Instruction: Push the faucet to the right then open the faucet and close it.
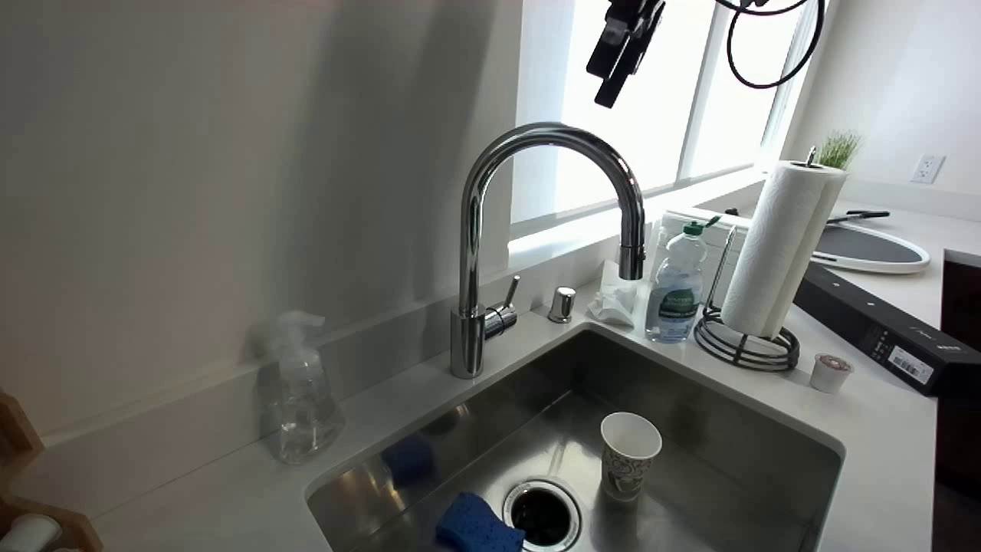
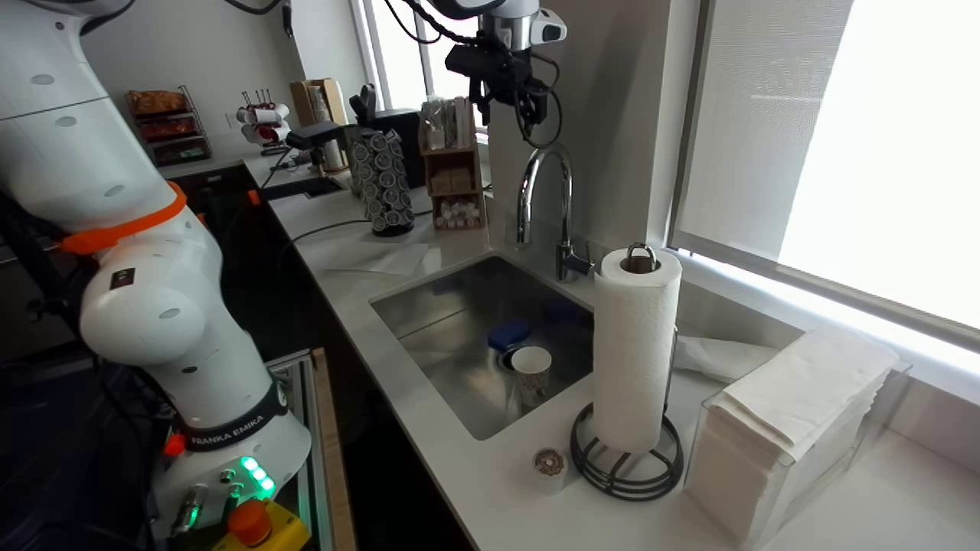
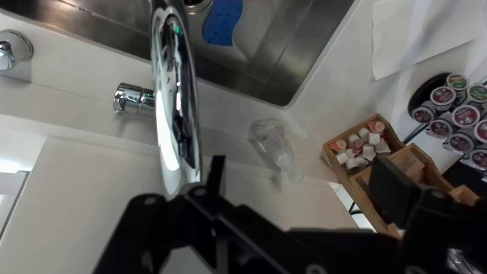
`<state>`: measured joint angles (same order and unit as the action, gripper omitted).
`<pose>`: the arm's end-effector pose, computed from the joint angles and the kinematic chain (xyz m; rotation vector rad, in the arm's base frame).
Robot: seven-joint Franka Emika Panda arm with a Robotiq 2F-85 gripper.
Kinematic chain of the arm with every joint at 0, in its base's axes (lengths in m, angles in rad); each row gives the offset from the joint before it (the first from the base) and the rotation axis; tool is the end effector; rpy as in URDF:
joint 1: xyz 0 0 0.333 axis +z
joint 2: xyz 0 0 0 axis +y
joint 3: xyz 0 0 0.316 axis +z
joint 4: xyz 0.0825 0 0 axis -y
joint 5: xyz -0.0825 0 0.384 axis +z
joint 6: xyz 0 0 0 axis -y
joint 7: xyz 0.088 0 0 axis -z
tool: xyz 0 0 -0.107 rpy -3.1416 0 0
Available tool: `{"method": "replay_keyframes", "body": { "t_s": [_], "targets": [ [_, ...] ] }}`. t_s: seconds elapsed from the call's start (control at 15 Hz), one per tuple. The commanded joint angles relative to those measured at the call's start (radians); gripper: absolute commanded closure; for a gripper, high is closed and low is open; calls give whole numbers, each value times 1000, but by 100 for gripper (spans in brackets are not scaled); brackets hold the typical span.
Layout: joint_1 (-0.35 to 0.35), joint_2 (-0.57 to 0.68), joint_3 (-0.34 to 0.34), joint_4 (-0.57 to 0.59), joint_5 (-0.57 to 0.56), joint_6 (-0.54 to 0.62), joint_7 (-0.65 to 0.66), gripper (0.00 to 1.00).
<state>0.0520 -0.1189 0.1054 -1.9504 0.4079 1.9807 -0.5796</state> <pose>0.5302 0.1118 0.5489 -2.6660 -0.8261 -0.3142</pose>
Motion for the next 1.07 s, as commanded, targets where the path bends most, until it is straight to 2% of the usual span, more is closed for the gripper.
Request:
{"method": "replay_keyframes", "body": {
  "t_s": [0.0,0.53,0.6,1.0],
  "targets": [
    [34,-3,-9,-45,-43,-15,53,34],
    [35,23,-18,-71,-107,104,79,95],
    [34,27,-19,-71,-117,123,82,100],
    [28,41,-28,-85,-172,213,101,100]
  ]
}}
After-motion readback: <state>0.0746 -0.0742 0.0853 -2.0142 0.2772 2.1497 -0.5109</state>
